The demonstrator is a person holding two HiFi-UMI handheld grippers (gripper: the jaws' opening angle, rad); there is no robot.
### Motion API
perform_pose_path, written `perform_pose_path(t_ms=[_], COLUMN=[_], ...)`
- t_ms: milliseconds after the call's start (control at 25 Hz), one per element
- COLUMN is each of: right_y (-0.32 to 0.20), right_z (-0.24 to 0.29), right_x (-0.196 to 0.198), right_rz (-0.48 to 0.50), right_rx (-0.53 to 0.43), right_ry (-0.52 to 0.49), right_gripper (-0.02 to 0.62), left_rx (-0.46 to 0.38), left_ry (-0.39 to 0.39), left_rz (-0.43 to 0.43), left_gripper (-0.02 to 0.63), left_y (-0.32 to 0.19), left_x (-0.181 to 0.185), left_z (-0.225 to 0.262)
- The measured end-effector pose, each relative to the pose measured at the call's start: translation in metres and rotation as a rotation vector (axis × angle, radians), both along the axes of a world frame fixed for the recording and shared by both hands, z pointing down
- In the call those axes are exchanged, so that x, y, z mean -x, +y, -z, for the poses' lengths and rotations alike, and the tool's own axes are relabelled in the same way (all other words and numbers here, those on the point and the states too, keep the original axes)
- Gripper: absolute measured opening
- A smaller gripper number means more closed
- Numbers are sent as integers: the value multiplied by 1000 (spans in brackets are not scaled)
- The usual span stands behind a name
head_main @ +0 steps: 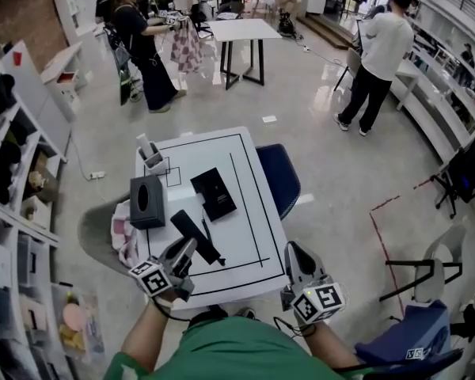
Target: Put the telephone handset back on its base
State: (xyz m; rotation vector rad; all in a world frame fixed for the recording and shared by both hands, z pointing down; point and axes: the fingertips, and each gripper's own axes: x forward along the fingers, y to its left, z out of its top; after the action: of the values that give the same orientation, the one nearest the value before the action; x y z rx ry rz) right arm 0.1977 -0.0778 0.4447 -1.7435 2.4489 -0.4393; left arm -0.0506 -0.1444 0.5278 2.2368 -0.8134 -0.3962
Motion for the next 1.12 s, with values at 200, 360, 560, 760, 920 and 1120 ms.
perform_pose_path(t_ms=[200, 360, 560, 760, 920, 1120], right_y=[-13, -29, -39, -46, -56, -60], right_z=[6, 11, -3, -15, -20, -28], right_x=[11, 19, 27, 38, 42, 29], right_rz=[-32, -64, -109, -94, -58, -43], right_rx=[15, 33, 81, 112, 123, 145], right_ry=[33, 72, 106, 100, 88, 81], right_gripper=[22, 23, 23, 23, 23, 22], left_rx=[27, 35, 82, 132, 160, 203], left_ry=[10, 18, 13, 23, 4, -13], left_rz=[-52, -73, -117, -144, -148, -134], left_gripper=[81, 81, 81, 81, 81, 81], left_y=[-34, -75, -111, -135, -150, -166], left_x=[6, 13, 16, 8, -1, -10], left_z=[-16, -27, -57, -87, -104, -125])
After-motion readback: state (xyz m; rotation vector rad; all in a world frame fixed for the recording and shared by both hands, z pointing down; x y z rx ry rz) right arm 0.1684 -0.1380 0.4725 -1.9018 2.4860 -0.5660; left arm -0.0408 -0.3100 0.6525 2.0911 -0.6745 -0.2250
